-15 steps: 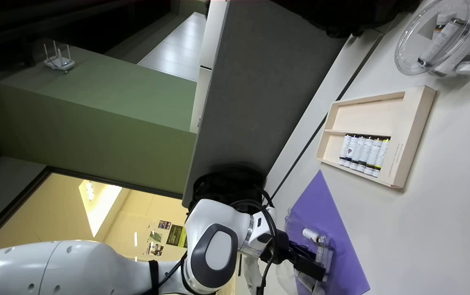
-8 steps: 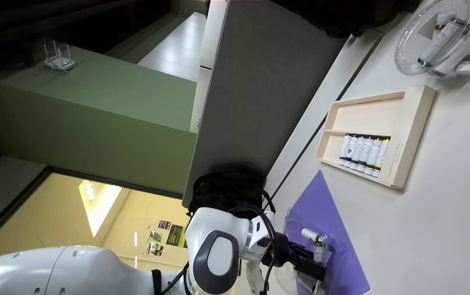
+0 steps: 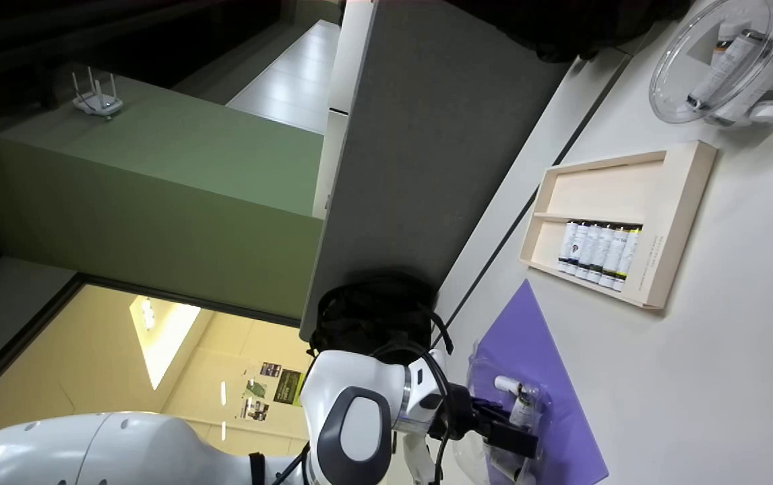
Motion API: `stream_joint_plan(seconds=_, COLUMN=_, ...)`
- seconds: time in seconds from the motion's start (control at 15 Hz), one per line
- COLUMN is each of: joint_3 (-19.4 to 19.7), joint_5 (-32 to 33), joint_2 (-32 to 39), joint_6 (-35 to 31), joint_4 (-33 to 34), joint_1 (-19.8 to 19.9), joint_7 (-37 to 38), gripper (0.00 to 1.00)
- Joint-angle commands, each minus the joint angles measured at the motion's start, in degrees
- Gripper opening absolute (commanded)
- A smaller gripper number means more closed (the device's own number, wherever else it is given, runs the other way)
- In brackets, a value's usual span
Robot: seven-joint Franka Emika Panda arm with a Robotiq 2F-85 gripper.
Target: Remove one bottle from the clear container and place it on the table
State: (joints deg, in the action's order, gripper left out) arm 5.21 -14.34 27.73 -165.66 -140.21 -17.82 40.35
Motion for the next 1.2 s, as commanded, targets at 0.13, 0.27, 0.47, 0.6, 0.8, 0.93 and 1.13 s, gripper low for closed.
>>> stream_joint_plan(seconds=0.13, joint_3=0.39, joint_5=1.02, joint_2=2.73, joint_6=-2.33, joint_4=0.76, joint_1=-0.62, joint_7=1.97, gripper=0.42)
stream_joint_plan(seconds=0.27, joint_3=0.53, joint_5=1.06, joint_2=1.92, joint_6=-1.49, joint_4=0.56, joint_1=-0.5, joint_7=1.9, gripper=0.29)
stream_joint_plan(seconds=0.47, joint_3=1.6, joint_5=1.77, joint_2=-0.42, joint_6=-0.29, joint_4=-0.22, joint_1=-1.0, joint_7=2.34, gripper=0.11)
stream_joint_plan(seconds=0.6, joint_3=2.13, joint_5=2.67, joint_2=-2.21, joint_6=0.39, joint_4=-0.86, joint_1=-1.11, joint_7=2.44, gripper=0.07)
stream_joint_plan(seconds=0.8, joint_3=1.94, joint_5=3.16, joint_2=-5.09, joint_6=1.46, joint_4=-1.43, joint_1=-0.51, joint_7=2.02, gripper=0.05)
stream_joint_plan(seconds=0.93, joint_3=1.36, joint_5=2.95, joint_2=-7.3, joint_6=2.35, joint_4=-1.68, joint_1=0.38, joint_7=1.43, gripper=0.03)
stream_joint_plan(seconds=1.13, joint_3=1.44, joint_5=3.25, joint_2=-9.59, joint_6=2.12, joint_4=-1.99, joint_1=0.89, joint_7=1.41, gripper=0.05)
